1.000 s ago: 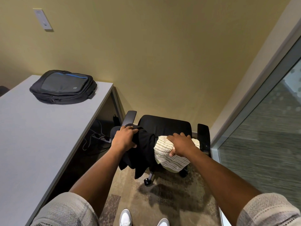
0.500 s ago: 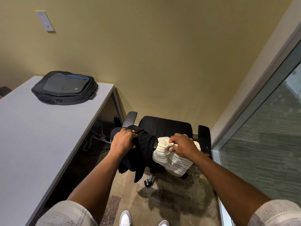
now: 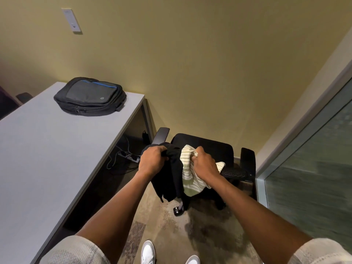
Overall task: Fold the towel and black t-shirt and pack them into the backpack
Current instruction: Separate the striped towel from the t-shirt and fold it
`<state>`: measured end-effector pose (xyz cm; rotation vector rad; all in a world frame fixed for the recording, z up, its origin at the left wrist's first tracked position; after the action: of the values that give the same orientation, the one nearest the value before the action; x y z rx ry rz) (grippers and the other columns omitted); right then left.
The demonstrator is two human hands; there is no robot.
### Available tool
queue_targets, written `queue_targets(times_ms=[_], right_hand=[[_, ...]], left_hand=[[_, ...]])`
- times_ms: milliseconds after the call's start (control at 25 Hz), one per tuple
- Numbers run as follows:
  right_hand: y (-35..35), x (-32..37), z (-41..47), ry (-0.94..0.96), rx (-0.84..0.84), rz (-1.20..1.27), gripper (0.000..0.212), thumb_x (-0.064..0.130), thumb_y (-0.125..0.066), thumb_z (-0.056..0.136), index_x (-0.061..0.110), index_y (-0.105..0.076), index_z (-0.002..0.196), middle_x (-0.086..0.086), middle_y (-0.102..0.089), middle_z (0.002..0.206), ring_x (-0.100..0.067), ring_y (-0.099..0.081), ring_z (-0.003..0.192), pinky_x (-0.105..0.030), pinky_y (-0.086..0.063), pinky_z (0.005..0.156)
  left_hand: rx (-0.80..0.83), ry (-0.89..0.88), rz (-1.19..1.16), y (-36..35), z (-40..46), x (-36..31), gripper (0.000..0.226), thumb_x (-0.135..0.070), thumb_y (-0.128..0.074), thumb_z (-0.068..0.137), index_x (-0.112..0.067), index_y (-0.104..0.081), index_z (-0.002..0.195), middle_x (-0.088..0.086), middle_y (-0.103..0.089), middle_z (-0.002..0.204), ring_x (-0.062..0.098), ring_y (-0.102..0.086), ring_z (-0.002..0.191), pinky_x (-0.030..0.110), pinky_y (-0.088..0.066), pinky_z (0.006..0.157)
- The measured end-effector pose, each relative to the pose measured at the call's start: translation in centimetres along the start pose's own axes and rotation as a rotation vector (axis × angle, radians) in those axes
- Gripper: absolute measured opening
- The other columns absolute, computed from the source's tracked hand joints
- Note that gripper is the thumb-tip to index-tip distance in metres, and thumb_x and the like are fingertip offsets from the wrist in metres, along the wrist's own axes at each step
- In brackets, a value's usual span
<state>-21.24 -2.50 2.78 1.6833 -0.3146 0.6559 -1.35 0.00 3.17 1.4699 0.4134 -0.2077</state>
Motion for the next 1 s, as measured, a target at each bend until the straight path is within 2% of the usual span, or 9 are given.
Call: queue_targets(times_ms=[120,240,360,520,640,840,1000], right_hand=[[-1.1,2.0,0.4,-0.04,0.02,0.166,0.01,0.019,-0.041,0.103,0.013,-0.046,0.11,-0.016,-0.064,0.109,-0.035,-0.06,0.099,-0.036,-0.04,0.072],[-2.1,3.7,0.9,-0.034,0.042,0.288,0.008,0.018,-0.043,0.1,0.021,-0.05,0.105,-0.01,-0.065,0.094,-0.032,-0.063,0.09,-0.038,-0.047,0.074],[-2.5,5.7,1.5,0.028,0.016,0.368,0.012,0.013,-0.045,0.098,0.024,-0.05,0.096,0.001,-0.059,0.081,-0.024,-0.059,0.081,-0.034,-0.041,0.069],[-3.1,9.1,2.0,0.087,-0.007,0.435,0.008,0.012,-0.047,0.098,0.017,-0.053,0.098,0.005,-0.058,0.081,-0.012,-0.056,0.077,-0.033,-0.042,0.07],[-4.3,12.4,2.3,0.142,-0.013,0.451,0.008,0.012,-0.049,0.096,0.019,-0.053,0.096,0.005,-0.06,0.081,-0.011,-0.057,0.078,-0.032,-0.041,0.069],[-7.0,19.3,3.0,0.254,0.009,0.48,0.009,0.011,-0.05,0.095,0.019,-0.053,0.093,0.004,-0.061,0.082,-0.018,-0.058,0.081,-0.03,-0.038,0.069],[-9.9,25.1,3.6,0.32,0.041,0.472,0.011,0.011,-0.048,0.094,0.02,-0.053,0.095,0.0,-0.062,0.085,-0.023,-0.059,0.082,-0.033,-0.042,0.07]], left_hand=[[-0.033,0.048,-0.105,0.7,-0.4,0.4,0.036,-0.018,-0.071,0.088,-0.017,-0.068,0.124,0.004,-0.071,0.119,0.027,-0.065,0.11,0.038,-0.049,0.093],[-0.045,0.115,-0.201,1.5,-0.5,1.3,0.031,-0.017,-0.066,0.089,-0.02,-0.068,0.12,0.005,-0.073,0.112,0.027,-0.066,0.105,0.037,-0.049,0.088],[-0.082,0.16,-0.28,2.9,-0.5,1.9,0.023,-0.016,-0.063,0.089,-0.021,-0.067,0.111,0.002,-0.073,0.104,0.025,-0.066,0.099,0.031,-0.042,0.078],[-0.134,0.212,-0.34,5.3,-0.7,3.9,0.024,-0.017,-0.065,0.088,-0.022,-0.068,0.111,-0.001,-0.073,0.104,0.02,-0.064,0.098,0.029,-0.038,0.079],[-0.165,0.231,-0.356,7.6,-1.0,6.9,0.026,-0.02,-0.067,0.085,-0.026,-0.069,0.11,-0.005,-0.073,0.103,0.018,-0.065,0.1,0.033,-0.047,0.085],[-0.255,0.304,-0.376,11.3,-2.2,12.5,0.024,-0.019,-0.066,0.088,-0.023,-0.07,0.111,-0.003,-0.073,0.108,0.021,-0.065,0.101,0.036,-0.05,0.09],[-0.319,0.379,-0.396,14.4,-3.5,17.4,0.021,-0.02,-0.065,0.088,-0.022,-0.07,0.109,-0.003,-0.073,0.106,0.021,-0.064,0.098,0.037,-0.05,0.089]])
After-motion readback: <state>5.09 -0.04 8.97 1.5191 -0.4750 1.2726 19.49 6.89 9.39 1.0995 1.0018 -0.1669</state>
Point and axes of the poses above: each hand's wrist, its own z-axis towards the middle knuckle, its own y-axis out of the back of the hand, x = y × z, the point moved 1 cm from there along z, towards the middle knuckle
